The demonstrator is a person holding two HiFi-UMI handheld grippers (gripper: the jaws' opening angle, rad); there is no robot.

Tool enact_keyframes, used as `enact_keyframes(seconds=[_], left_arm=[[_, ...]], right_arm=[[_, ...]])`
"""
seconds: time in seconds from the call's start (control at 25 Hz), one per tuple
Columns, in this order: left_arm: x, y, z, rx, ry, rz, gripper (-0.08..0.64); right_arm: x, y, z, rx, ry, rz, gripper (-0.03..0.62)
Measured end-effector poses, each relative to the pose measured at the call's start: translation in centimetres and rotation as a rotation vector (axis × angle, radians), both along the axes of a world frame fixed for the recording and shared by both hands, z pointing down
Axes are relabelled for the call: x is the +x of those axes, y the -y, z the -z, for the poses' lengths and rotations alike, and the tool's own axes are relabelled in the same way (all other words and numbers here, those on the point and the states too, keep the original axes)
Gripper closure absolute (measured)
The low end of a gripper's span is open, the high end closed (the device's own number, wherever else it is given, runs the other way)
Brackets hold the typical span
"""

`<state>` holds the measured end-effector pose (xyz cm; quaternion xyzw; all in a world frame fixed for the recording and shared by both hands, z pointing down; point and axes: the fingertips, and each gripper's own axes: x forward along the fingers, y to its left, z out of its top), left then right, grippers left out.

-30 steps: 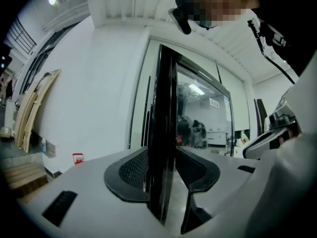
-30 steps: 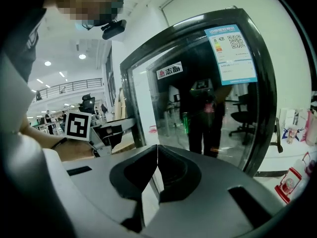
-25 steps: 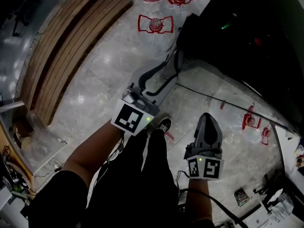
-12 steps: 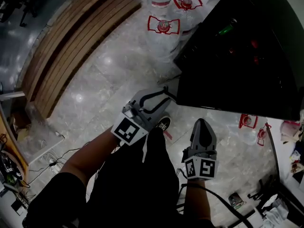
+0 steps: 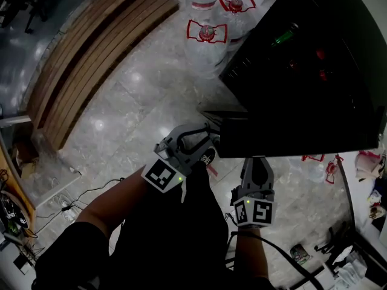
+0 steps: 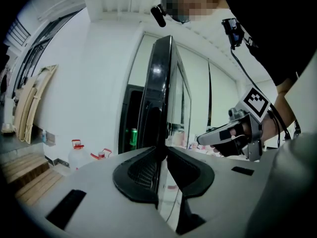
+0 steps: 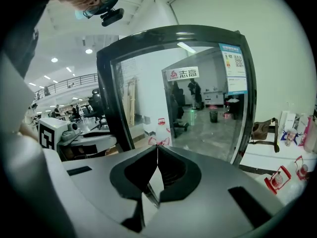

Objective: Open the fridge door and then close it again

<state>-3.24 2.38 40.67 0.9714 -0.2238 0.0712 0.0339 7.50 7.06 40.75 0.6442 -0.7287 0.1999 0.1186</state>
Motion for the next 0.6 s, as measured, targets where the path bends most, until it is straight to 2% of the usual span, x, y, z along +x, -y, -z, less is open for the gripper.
enact_keyframes(seconds=[0.6], left_arm=[[0.03,0.66,-0.34,-0.021,0.004,0.035,0.481]], right_arm=[[0.57,0.88,-0.19,-0.002,0.004,-0.008,0.577]])
